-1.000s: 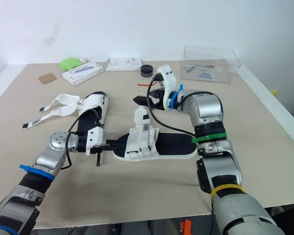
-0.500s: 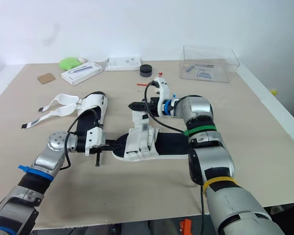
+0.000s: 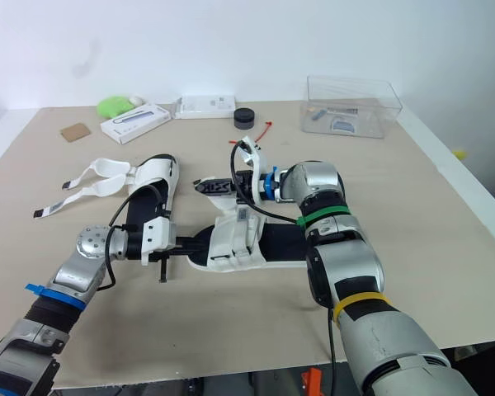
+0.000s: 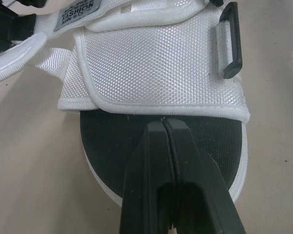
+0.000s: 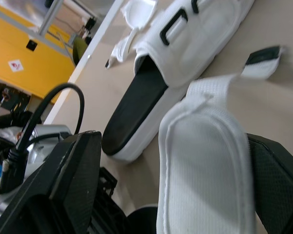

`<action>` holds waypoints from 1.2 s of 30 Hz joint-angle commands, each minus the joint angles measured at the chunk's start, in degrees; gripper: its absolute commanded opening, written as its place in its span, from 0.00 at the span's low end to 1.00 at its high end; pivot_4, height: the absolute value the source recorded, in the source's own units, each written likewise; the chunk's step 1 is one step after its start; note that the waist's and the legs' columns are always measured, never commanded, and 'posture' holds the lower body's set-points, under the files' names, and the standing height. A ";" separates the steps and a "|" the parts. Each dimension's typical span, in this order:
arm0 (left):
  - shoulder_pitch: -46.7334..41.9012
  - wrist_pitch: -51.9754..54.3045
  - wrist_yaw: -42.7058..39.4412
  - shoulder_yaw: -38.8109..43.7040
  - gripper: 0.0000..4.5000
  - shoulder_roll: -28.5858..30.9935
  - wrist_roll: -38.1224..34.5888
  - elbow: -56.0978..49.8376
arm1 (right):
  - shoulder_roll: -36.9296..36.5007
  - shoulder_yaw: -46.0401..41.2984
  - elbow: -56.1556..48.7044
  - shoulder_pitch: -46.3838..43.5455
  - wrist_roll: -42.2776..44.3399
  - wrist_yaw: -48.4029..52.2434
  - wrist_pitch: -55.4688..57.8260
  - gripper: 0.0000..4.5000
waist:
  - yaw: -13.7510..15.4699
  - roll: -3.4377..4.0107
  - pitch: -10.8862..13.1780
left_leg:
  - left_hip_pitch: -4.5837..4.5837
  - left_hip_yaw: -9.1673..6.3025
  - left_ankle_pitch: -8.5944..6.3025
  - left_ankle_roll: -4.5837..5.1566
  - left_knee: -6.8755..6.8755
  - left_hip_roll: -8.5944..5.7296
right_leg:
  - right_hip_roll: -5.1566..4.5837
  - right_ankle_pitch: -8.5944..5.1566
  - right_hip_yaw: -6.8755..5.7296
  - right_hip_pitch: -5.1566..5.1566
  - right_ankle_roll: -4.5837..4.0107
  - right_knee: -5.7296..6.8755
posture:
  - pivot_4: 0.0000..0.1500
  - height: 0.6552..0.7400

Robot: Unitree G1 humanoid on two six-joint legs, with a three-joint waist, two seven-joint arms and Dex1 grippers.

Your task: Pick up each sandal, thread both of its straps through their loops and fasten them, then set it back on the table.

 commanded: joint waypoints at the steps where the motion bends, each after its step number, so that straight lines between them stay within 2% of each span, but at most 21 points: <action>1: 1.62 1.79 0.18 -1.23 0.00 0.74 2.04 1.05 | -0.88 1.98 -2.28 -2.11 -0.35 4.21 0.37 0.99 | 0.00 0.00 0.00 | 0.00 0.01 0.00 0.00 0.00 0.00 | 0.00 0.00 0.00 0.00 0.00 0.00 | 1.00 1.00; 9: 1.33 1.40 0.17 -1.36 0.00 0.32 2.20 2.12 | -2.90 3.78 -9.14 -1.97 1.96 10.58 6.14 0.99 | 0.02 0.01 0.00 | -0.02 -0.01 0.00 0.00 0.00 0.00 | -0.01 -0.01 -0.01 -0.01 -0.01 0.00 | 1.00 1.00; 14: 1.26 1.37 0.17 -1.37 0.00 0.13 2.11 2.36 | -3.44 3.04 -11.49 -2.52 2.92 10.73 7.00 0.99 | 0.02 0.01 0.00 | -0.02 -0.06 0.00 0.00 0.00 0.00 | 0.00 -0.02 -0.06 0.00 -0.02 0.00 | 1.00 1.00; 20: 0.73 1.35 0.32 -1.32 0.00 -0.24 2.18 3.02 | -3.50 3.93 -10.66 -2.95 2.37 10.42 6.53 0.99 | 0.03 0.01 0.00 | -0.03 -0.05 0.00 0.00 0.00 -0.01 | -0.01 -0.02 -0.06 0.00 -0.02 0.00 | 1.00 1.00; 30: 0.88 1.15 0.45 -1.46 0.00 -0.54 2.39 3.11 | -2.80 0.77 -3.58 -6.44 1.86 6.07 0.69 0.99 | 0.03 0.01 0.00 | -0.02 -0.04 0.00 0.00 0.00 -0.01 | -0.02 -0.01 -0.07 0.00 -0.02 0.00 | 1.00 1.00; 36: 0.64 0.91 0.27 -1.35 0.00 -0.44 2.47 3.53 | -2.43 -0.37 -2.70 -7.14 2.36 5.85 0.14 0.99 | 0.04 0.01 0.00 | -0.03 -0.04 0.00 0.00 0.00 -0.01 | -0.04 -0.01 -0.07 0.00 -0.02 -0.01 | 1.00 1.00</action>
